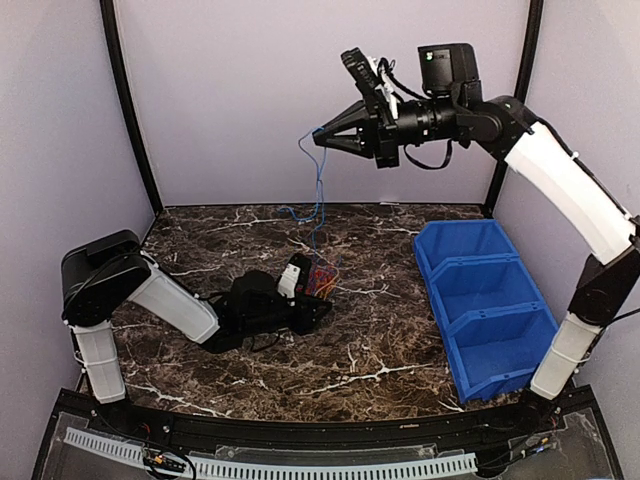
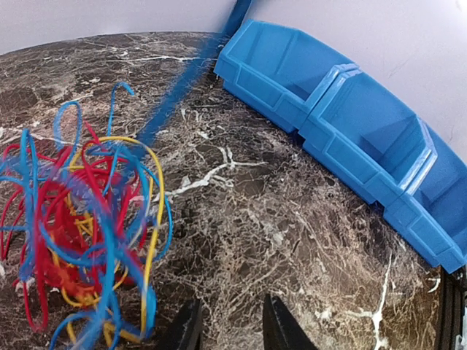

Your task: Untangle the cables

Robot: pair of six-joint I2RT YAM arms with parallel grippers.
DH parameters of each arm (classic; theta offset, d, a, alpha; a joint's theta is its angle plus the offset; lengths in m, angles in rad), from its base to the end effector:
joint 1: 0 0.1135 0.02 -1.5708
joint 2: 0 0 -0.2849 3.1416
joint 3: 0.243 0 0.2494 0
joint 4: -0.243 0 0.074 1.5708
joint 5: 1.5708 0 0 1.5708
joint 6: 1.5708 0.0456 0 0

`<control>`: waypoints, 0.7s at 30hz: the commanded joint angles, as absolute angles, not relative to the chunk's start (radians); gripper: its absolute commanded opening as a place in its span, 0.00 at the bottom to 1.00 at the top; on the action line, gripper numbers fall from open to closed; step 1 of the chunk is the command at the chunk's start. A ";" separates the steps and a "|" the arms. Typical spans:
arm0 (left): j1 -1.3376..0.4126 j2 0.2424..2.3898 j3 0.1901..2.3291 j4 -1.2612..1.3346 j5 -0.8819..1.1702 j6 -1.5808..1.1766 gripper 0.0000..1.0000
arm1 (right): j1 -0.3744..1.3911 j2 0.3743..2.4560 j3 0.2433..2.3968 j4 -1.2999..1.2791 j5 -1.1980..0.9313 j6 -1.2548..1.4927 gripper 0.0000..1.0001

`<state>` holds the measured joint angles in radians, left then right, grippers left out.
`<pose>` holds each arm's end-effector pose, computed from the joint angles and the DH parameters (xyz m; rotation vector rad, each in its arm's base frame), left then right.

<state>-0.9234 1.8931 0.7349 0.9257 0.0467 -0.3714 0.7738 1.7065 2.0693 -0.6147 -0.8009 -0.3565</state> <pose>0.2266 -0.3033 0.1585 0.5545 1.8281 -0.9466 0.2389 0.2792 0.5114 -1.4378 1.1832 1.0168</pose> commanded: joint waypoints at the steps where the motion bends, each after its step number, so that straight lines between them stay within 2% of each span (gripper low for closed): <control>1: -0.920 1.854 0.722 0.968 0.030 -0.417 0.29 | 0.747 1.681 2.192 -0.612 -0.861 -0.340 0.00; 5: -0.920 1.781 0.657 0.934 0.015 -0.438 0.28 | 0.724 1.692 2.258 -0.595 -0.858 -0.317 0.00; 9: -0.921 1.629 0.571 0.915 0.051 -0.441 0.33 | 0.723 1.695 2.214 -0.583 -0.847 -0.314 0.00; 14: -0.925 1.340 0.470 0.826 0.022 -0.381 0.52 | 0.724 1.679 2.092 -0.539 -0.855 -0.282 0.00; 21: -0.928 1.090 0.506 0.645 -0.173 -0.269 0.69 | 0.724 1.670 2.019 -0.504 -0.870 -0.251 0.00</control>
